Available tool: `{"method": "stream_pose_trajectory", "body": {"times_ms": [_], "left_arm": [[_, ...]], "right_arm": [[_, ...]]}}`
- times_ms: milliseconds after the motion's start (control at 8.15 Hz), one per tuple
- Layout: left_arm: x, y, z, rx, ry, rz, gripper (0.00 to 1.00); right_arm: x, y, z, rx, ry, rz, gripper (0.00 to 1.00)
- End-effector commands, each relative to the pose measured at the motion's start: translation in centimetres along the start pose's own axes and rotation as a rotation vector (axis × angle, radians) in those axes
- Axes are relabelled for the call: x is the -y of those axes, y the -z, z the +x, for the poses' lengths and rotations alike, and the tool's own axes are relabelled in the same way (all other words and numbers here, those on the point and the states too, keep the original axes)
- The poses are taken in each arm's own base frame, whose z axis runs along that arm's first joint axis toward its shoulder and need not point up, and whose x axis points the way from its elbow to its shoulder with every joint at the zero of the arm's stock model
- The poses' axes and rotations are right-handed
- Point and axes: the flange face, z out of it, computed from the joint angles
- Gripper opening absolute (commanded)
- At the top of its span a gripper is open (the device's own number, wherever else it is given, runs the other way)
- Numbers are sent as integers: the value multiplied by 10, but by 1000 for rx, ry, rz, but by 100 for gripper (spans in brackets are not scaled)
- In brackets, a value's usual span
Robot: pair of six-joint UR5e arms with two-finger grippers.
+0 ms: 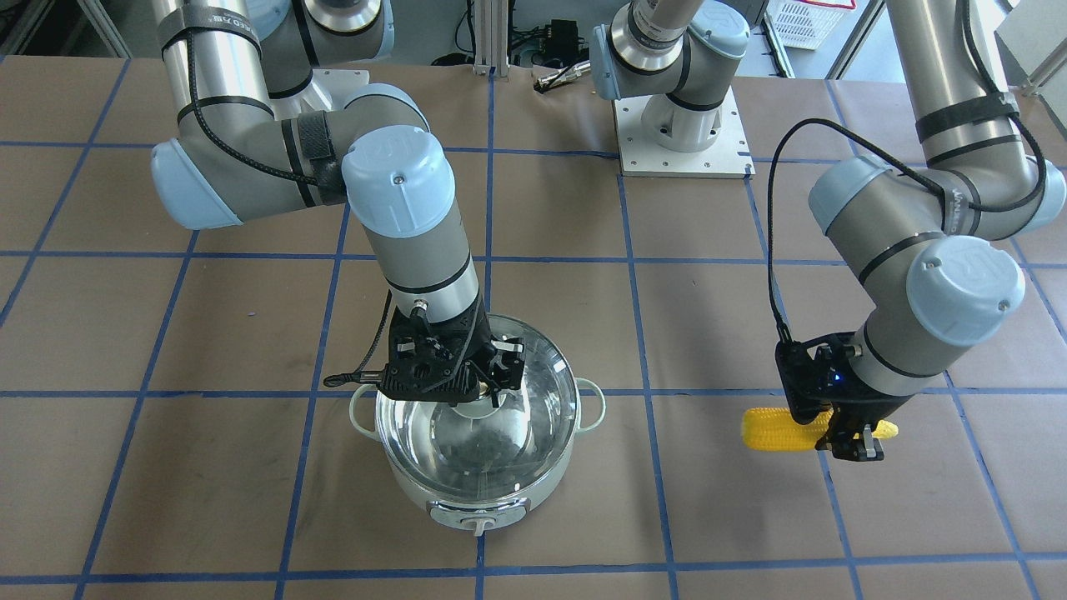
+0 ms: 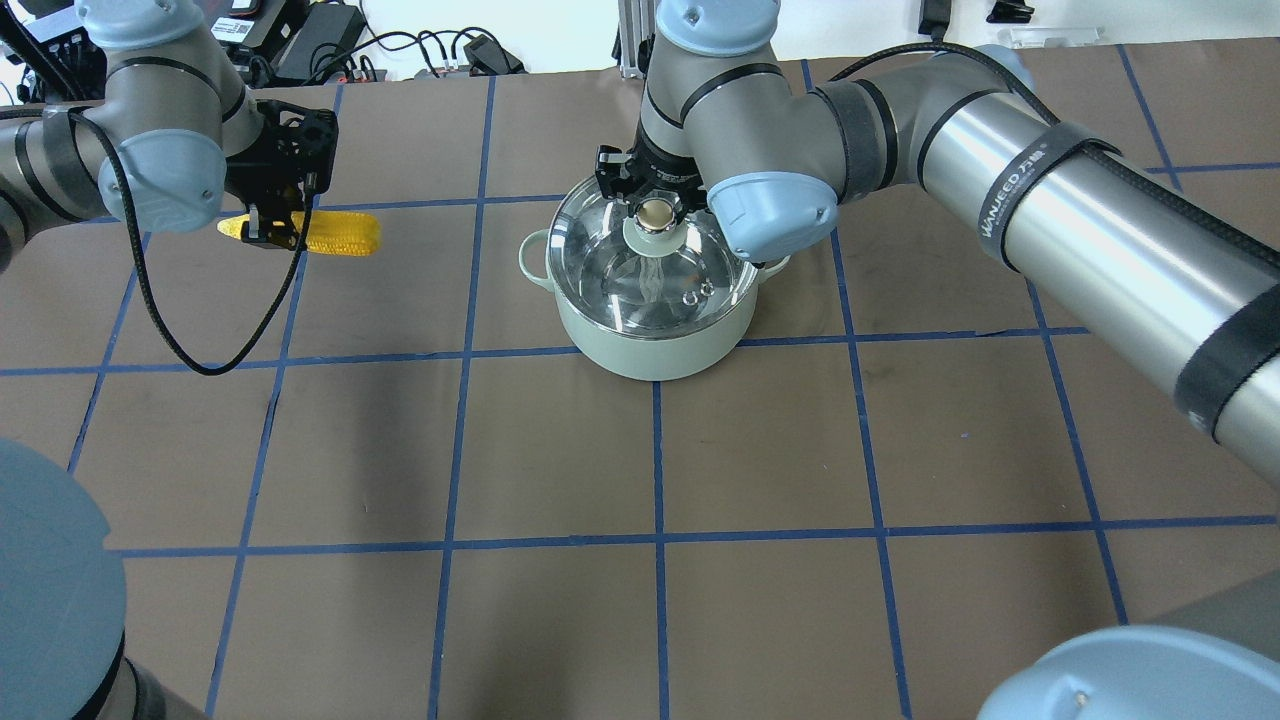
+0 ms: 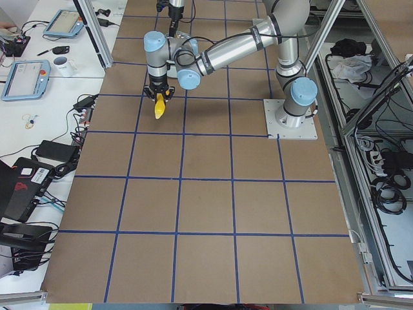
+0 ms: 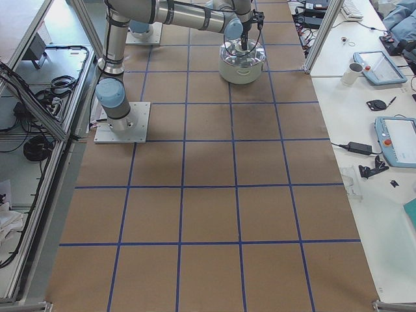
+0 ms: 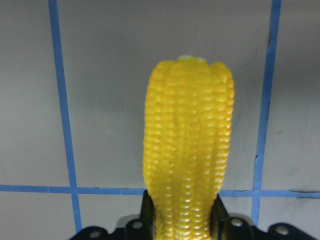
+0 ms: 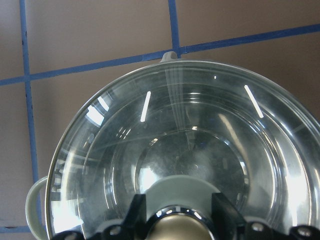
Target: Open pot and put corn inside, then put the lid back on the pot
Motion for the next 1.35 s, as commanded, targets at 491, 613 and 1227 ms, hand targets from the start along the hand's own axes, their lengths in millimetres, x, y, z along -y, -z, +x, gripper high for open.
{"method": "stream_pose_trajectory", "body": {"times_ms": [491, 613, 1227], "left_arm": [[28, 45, 17, 11, -42, 3, 0], [28, 46, 17, 12, -42, 3, 0], [30, 45, 17, 10, -44, 5, 0]], "right_arm": [[0, 44, -2, -5, 7, 19, 41], [-1, 44, -2, -6, 2, 15, 41], [7, 159, 75, -77, 42, -28, 41]]}}
